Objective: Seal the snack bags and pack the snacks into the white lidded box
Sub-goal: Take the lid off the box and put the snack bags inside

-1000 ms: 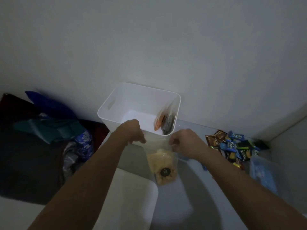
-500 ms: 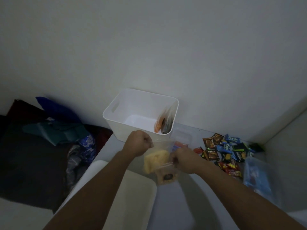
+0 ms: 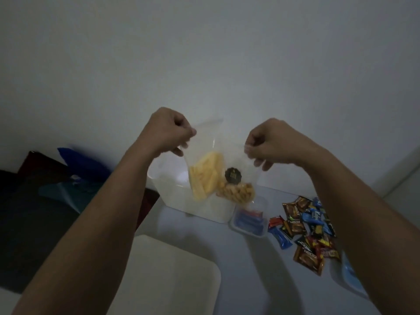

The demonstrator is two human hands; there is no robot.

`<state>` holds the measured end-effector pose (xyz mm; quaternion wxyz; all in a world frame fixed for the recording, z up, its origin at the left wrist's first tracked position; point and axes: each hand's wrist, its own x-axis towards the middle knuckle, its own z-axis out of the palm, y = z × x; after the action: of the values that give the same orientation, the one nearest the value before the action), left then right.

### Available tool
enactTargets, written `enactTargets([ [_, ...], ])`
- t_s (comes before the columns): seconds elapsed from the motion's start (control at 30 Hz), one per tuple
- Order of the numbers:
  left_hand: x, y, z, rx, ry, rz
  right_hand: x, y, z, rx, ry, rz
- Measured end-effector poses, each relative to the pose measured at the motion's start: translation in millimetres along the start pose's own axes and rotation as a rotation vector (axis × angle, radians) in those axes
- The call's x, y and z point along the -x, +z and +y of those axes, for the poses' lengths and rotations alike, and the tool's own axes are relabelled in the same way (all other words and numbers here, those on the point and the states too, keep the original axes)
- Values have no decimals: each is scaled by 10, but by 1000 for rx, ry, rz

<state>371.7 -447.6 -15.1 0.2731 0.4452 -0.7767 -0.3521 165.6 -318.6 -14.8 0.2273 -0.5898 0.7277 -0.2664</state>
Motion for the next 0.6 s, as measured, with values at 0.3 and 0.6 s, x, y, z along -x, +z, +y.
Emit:
enactTargets([
  [0.3,-369,373,-429,53,-114,-4,-629,507,118,-102,162,132],
  [0.6,-342,1091,-1198,-9,-184,-168,-750,1349,645,16,347,94],
])
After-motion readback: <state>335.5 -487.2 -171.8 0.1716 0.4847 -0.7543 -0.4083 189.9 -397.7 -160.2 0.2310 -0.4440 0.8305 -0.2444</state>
